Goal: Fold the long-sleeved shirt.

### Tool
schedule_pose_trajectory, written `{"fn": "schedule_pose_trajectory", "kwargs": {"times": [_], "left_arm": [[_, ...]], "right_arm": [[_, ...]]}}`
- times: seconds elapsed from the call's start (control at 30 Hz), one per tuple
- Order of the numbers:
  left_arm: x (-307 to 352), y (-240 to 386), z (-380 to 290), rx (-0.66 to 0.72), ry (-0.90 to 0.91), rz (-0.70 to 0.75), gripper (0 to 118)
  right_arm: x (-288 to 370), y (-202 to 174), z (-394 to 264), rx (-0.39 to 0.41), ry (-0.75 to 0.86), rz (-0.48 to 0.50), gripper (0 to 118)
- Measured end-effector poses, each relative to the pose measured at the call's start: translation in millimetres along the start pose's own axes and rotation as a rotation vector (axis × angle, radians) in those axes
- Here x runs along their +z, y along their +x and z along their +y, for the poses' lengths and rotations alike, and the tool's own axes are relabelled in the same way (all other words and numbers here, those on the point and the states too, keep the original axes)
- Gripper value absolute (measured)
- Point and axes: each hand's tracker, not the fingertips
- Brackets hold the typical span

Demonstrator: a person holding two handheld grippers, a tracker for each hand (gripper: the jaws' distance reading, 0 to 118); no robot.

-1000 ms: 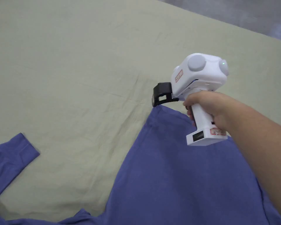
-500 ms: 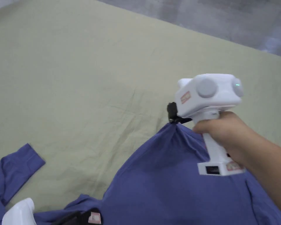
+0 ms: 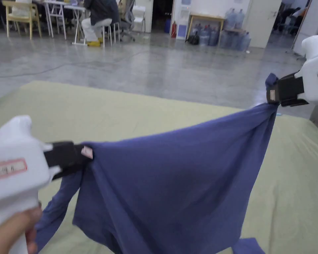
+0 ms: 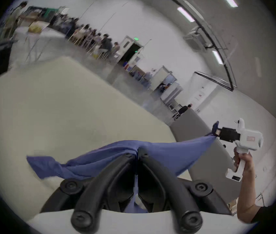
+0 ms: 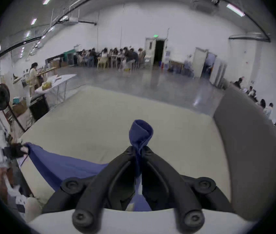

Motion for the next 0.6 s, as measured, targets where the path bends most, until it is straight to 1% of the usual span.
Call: {"fn": "schedule_pose_trajectory", "kwargs": {"times": [0.1, 0.13, 0.17, 0.27, 0.33, 0.4, 0.43, 0.47, 0.5, 0.53, 0.57, 0.6], "left_arm": [[-12.9, 36.9, 61.3, -0.049, 0.032, -0.057, 1], [-16.4, 49.6, 77.6, -0.073, 0.048, -0.067, 0], [-20.3, 63.1, 95.8, -0.098, 0.064, -0.066, 0], [-31.2, 97.9, 148.0, -0.149, 0.099, -0.077, 1], [-39.2, 121.4, 181.4, -0.218, 0.132, -0.059, 0], [-45.9, 144.2, 210.6, -0.272, 0.149, -0.057, 0], [-49.1, 154.9, 224.6, -0.296, 0.155, -0.055, 0], [-52.6, 166.4, 239.8, -0.321, 0.172, -0.045, 0], [-56.2, 177.4, 254.3, -0.343, 0.197, -0.036, 0], [-59.5, 186.5, 266.8, -0.356, 0.218, -0.035, 0], [-64.1, 196.1, 279.8, -0.35, 0.216, -0.036, 0], [-65.8, 207.4, 287.9, -0.356, 0.232, -0.032, 0]], "right_arm": [[22.8, 21.4, 35.0, -0.074, 0.045, -0.024, 5], [28.7, 24.6, 46.4, -0.069, 0.059, -0.031, 5], [34.0, 27.1, 58.8, -0.071, 0.08, -0.056, 5], [44.4, 30.9, 96.6, -0.042, 0.145, -0.136, 5], [43.7, 36.6, 123.9, -0.052, 0.154, -0.152, 5], [42.4, 43.0, 151.4, -0.081, 0.173, -0.182, 5], [40.4, 47.1, 163.9, -0.075, 0.178, -0.194, 5], [39.7, 50.0, 177.9, -0.083, 0.192, -0.225, 5], [38.0, 52.4, 192.2, -0.075, 0.204, -0.25, 5], [38.7, 54.5, 203.9, -0.095, 0.218, -0.273, 5], [37.9, 59.4, 216.1, -0.096, 0.23, -0.269, 5], [38.1, 61.0, 227.8, -0.097, 0.241, -0.299, 5]]}}
